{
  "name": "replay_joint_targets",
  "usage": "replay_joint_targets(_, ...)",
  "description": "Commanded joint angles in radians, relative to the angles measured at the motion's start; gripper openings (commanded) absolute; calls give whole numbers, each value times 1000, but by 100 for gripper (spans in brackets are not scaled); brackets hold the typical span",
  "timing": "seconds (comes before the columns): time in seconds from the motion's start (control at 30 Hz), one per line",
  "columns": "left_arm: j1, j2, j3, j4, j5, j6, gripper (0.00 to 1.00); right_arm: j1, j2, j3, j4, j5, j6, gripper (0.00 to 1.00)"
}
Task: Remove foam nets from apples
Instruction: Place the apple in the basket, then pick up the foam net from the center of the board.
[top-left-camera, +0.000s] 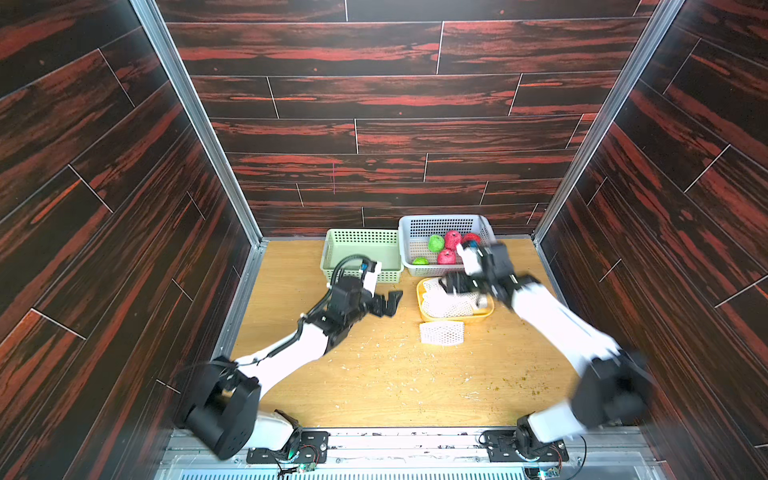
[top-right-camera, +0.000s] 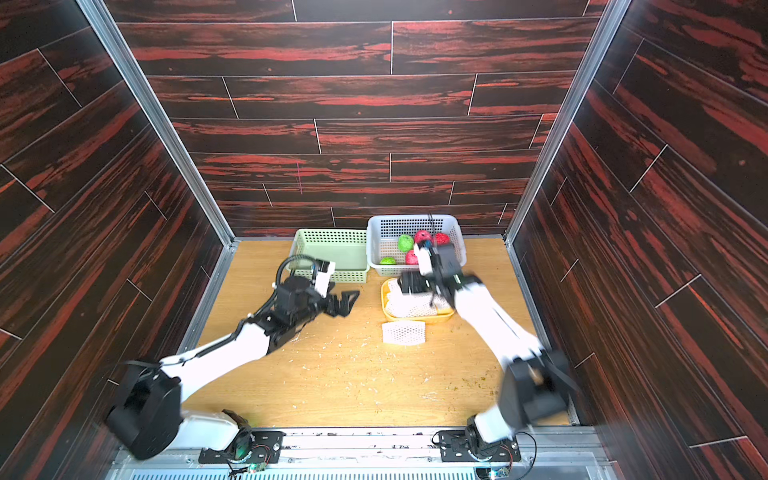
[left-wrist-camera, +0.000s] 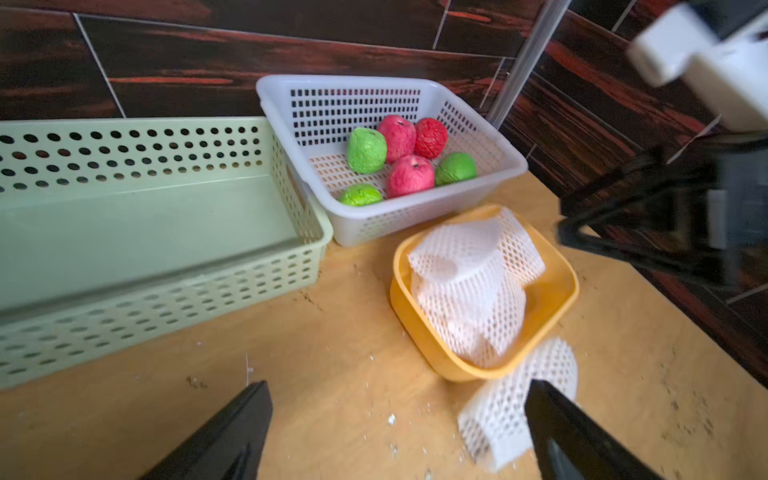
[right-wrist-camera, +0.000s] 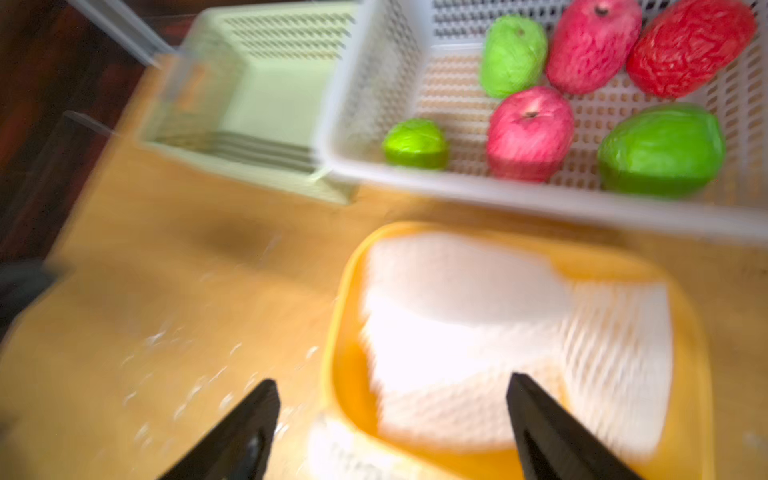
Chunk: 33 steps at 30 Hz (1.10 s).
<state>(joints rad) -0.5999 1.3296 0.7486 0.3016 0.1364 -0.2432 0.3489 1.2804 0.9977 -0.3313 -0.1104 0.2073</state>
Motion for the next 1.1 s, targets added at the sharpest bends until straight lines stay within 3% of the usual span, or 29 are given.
replay_joint_targets(0.0, -49, -87, -102, 38, 21, 39, 100, -7, -212, -249, 99, -42, 79, 85)
replay_joint_targets(0.1, -69, -102, -166, 36, 31, 35, 100, -10, -313, -406, 81, -64, 121, 83)
replay_joint_targets(0.27, -81, -84, -167, -27, 6, 42, 100, -12, -225, -496, 153, -117, 150, 81)
replay_joint_targets(0.5, -82, -111, -175, -79, -27, 44, 100, -25, 64, -428, 269, -158, 159, 80)
replay_joint_targets(0.8, -82, -115, -171, -118, -51, 76, 100, -27, 186, -378, 347, -172, 121, 79)
replay_joint_targets(0.9, -82, -99, -162, -113, -44, 76, 100, -27, 213, -369, 357, -225, 94, 72)
replay_joint_targets(1.07, -83, -88, -141, -124, -29, 78, 100, -25, 183, -376, 354, -270, 74, 51)
